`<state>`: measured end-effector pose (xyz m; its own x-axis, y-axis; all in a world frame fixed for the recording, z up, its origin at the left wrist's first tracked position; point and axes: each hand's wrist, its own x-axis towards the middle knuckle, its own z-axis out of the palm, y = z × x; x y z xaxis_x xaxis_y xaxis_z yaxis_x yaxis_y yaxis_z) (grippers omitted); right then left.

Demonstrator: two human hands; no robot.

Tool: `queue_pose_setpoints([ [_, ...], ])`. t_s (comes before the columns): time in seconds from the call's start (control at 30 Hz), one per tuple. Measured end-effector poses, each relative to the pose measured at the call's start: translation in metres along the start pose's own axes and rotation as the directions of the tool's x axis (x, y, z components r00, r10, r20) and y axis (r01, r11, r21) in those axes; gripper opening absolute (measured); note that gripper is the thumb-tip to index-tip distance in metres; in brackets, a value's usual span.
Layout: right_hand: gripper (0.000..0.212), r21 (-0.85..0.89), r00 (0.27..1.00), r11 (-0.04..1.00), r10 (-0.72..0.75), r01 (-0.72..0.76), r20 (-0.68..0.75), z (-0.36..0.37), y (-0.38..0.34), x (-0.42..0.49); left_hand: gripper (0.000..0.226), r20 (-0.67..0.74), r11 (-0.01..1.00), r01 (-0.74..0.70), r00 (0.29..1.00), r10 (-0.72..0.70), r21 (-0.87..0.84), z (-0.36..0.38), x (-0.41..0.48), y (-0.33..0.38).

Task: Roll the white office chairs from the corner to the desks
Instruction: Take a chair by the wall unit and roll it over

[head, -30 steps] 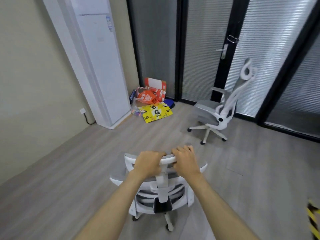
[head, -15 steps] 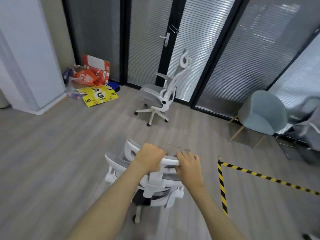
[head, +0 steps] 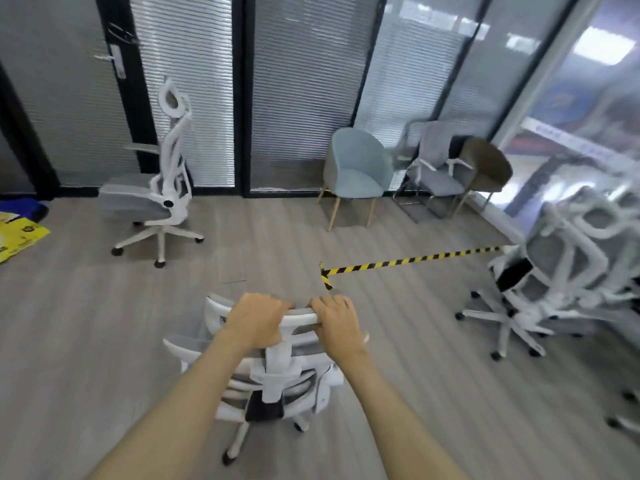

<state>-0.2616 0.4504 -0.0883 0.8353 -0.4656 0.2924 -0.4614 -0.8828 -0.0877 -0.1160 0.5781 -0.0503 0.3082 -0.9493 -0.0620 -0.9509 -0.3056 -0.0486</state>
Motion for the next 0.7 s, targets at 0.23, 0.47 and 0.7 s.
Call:
queue_pose_setpoints([
  [0.23, 0.031, -0.014, 0.992, 0.992, 0.122, -0.122, -0.023, -0.015, 0.123, -0.035, 0.045, -0.037, 0.994, -0.104, 0.994, 0.105, 0.023, -0.002, 0.082, 0.106],
  [0.47, 0.029, 0.047, 0.964, 0.966, 0.258, -0.255, -0.068, -0.040, 0.255, -0.078, 0.030, -0.049, 0.977, -0.213, 0.976, 0.214, 0.026, -0.020, 0.158, 0.233],
  [0.7, 0.029, 0.024, 0.922, 0.929, 0.369, -0.369, -0.117, -0.062, 0.380, -0.127, 0.032, -0.031, 0.945, -0.325, 0.945, 0.326, 0.026, -0.037, 0.229, 0.356],
])
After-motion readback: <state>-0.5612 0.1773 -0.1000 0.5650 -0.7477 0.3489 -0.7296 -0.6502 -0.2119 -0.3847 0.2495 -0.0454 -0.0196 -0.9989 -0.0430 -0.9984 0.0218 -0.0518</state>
